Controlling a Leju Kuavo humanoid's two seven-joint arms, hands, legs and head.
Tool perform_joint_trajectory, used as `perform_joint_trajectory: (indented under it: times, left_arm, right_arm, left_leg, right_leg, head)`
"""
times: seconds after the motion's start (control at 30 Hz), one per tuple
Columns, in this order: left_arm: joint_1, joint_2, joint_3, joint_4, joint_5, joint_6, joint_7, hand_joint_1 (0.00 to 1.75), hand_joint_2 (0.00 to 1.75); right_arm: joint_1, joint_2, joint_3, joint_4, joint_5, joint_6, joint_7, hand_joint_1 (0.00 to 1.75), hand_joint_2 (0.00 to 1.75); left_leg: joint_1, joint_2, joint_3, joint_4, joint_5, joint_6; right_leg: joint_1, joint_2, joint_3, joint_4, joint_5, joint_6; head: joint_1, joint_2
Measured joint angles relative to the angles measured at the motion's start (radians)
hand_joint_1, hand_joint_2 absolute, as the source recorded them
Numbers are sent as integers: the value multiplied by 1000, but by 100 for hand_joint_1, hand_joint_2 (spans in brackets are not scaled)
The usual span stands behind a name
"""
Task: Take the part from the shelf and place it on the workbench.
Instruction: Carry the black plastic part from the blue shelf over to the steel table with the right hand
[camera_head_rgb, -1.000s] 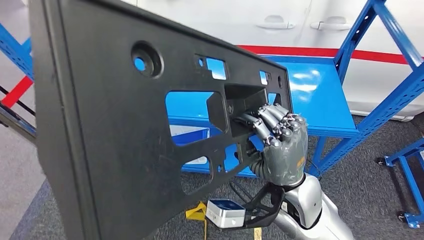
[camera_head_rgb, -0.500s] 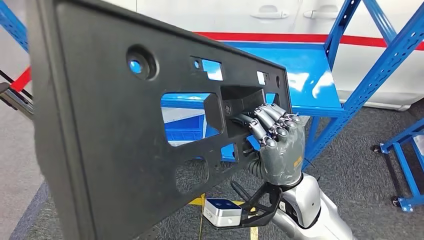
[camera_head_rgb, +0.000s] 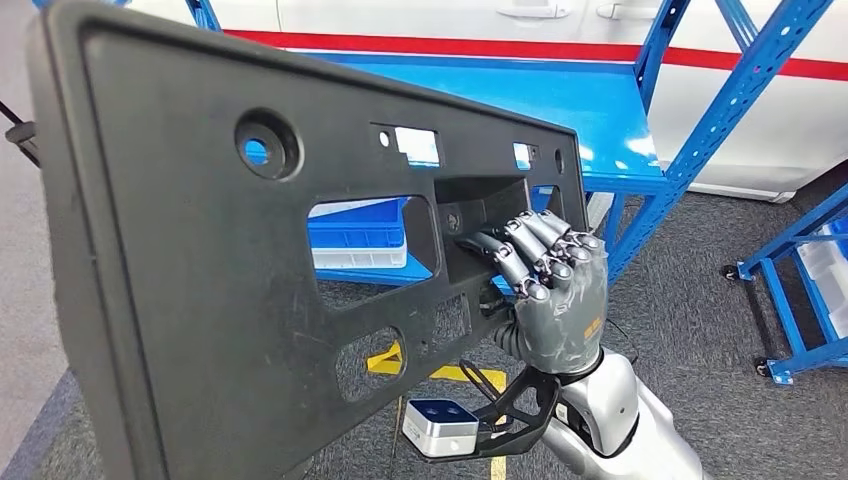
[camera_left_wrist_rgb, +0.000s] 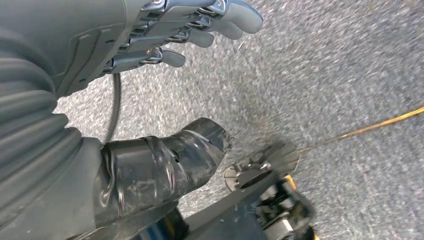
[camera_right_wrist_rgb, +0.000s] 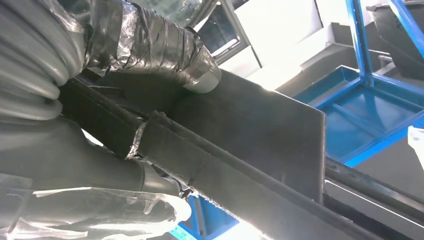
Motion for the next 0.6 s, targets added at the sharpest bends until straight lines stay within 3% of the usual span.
perform_joint_trajectory:
  times: [0.03, 0.1, 0.13, 0.17, 0.2, 0.27, 0.3, 0.33, 0.37, 0.4, 0.43, 0.5, 0.53, 0.6]
  left_arm:
    - [1, 0, 0, 0, 1, 0, -1, 0, 175]
    - [4, 1, 0, 0, 6, 0, -3, 0, 175]
    - [5, 1, 0, 0, 9, 1, -4, 0, 175]
    - [7, 1, 0, 0, 14, 2, -6, 0, 175]
    - [8, 0, 0, 0, 19, 4, -7, 0, 175]
    - [10, -4, 0, 0, 27, 6, -10, 0, 175]
    - [10, -5, 0, 0, 30, 6, -11, 0, 175]
    - [10, -6, 0, 0, 32, 7, -12, 0, 175]
    - [10, -6, 0, 0, 33, 7, -12, 0, 175]
    - [10, -7, 0, 0, 35, 8, -12, 0, 175]
    - [9, -7, 0, 0, 37, 8, -13, 0, 175]
    - [6, -7, 0, 0, 39, 9, -14, 0, 175]
    - [5, -7, 0, 0, 39, 9, -15, 0, 175]
    - [4, -7, 0, 0, 39, 9, -15, 0, 175]
  right_arm:
    - [0, 0, 0, 0, -2, 0, 0, 175, 175]
    - [-2, -1, 1, 2, -7, -1, 1, 175, 175]
    - [-3, -1, 2, 3, -11, -1, 2, 175, 175]
    - [-5, -1, 3, 3, -16, -1, 2, 175, 175]
    - [-7, 0, 3, 4, -22, -1, 2, 175, 175]
    - [-13, 0, 6, 6, -31, 0, 2, 175, 175]
    - [-15, 0, 7, 9, -34, 0, 2, 175, 175]
    - [-16, 0, 9, 11, -36, -1, 2, 175, 175]
    - [-17, 0, 11, 13, -36, -1, 2, 175, 175]
    - [-17, 0, 13, 15, -37, -1, 2, 175, 175]
    - [-17, 0, 14, 16, -39, -2, 2, 175, 175]
    - [-19, 0, 14, 17, -43, -3, 2, 175, 175]
    - [-21, 0, 15, 18, -45, -4, 2, 175, 175]
    - [-22, 1, 16, 19, -49, -5, 2, 175, 175]
  left_leg:
    - [1, -1, -8, 10, 7, -4]
    - [6, -5, -12, 14, 20, -13]
    - [9, -6, -19, 19, 11, -18]
    - [11, -7, -32, 37, -18, -24]
    - [14, -8, -50, 74, -65, -29]
    - [18, -8, -90, 194, -168, -37]
    - [20, -8, -100, 253, -194, -39]
    - [21, -8, -95, 290, -196, -38]
    - [21, -8, -73, 295, -180, -36]
    - [20, -9, -32, 263, -157, -34]
    - [20, -10, 27, 204, -143, -31]
    - [15, -15, 137, 64, -153, -25]
    - [11, -18, 166, 23, -160, -23]
    - [5, -19, 172, -5, -151, -16]
  right_leg:
    - [5, 3, 16, -29, -18, -9]
    - [11, 3, 8, -36, -10, -32]
    - [12, 1, 1, -35, 0, -41]
    - [11, -1, -8, -36, 12, -49]
    - [10, -3, -20, -37, 25, -56]
    - [12, -3, -49, -37, 50, -61]
    - [13, -3, -64, -37, 61, -61]
    - [14, -3, -79, -37, 72, -61]
    - [15, -3, -94, -37, 83, -59]
    - [14, -3, -108, -37, 94, -58]
    - [14, -2, -120, -37, 104, -55]
    - [12, -2, -133, -40, 123, -45]
    - [11, -2, -134, -45, 132, -39]
    - [8, -2, -133, -58, 150, -25]
  head:
    - [1, 0]
    - [6, 0]
    - [9, 0]
    - [8, 0]
    - [6, 0]
    - [1, 0]
    - [1, 0]
    - [2, 0]
    - [2, 0]
    - [2, 0]
    - [2, 0]
    - [2, 0]
    - [0, 0]
    - [-2, 0]
